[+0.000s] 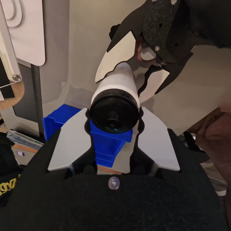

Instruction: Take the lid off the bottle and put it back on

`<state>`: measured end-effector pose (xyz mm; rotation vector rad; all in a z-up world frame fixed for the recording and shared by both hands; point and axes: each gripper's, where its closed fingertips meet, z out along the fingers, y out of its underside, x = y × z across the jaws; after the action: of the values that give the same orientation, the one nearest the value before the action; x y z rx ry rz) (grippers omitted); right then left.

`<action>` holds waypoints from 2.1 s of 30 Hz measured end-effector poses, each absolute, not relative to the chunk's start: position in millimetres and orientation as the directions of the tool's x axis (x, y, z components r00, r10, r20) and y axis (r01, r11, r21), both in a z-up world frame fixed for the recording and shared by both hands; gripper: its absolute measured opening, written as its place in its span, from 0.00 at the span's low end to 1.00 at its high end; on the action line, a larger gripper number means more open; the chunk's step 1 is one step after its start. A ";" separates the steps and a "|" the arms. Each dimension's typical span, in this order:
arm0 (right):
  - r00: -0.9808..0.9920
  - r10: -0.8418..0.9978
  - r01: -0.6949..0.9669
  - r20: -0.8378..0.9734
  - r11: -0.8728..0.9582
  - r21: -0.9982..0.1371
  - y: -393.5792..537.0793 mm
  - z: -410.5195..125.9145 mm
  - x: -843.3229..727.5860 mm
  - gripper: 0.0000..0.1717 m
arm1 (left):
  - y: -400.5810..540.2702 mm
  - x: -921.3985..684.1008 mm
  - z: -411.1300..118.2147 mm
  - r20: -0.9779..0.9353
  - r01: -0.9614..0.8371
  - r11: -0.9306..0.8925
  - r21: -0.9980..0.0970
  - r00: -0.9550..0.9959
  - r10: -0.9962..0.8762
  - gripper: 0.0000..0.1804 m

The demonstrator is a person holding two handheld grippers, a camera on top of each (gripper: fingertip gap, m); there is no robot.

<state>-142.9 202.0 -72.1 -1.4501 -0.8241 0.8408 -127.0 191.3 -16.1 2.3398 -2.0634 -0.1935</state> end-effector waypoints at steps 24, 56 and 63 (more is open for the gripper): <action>0.484 0.874 -0.016 -0.031 -0.027 -1.000 201.6 -71.5 -142.8 0.48 | 181.4 -122.4 -2.8 0.036 -0.801 -0.596 -0.057 0.595 -0.803 0.54; 0.477 0.879 0.025 -0.020 -0.036 -0.999 200.3 -73.4 -141.1 0.47 | 192.3 -115.7 -4.1 -0.057 -0.895 -0.445 0.024 0.443 -0.895 0.36; 0.464 0.885 0.014 -0.032 -0.044 -0.999 200.0 -73.3 -141.2 0.47 | 190.8 -116.1 -5.0 -0.065 -0.959 -0.280 0.052 0.276 -0.959 0.36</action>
<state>-141.2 200.0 -73.3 -1.4453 -0.8436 0.8611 -116.1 190.8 -5.0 2.5079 -1.8838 -0.1311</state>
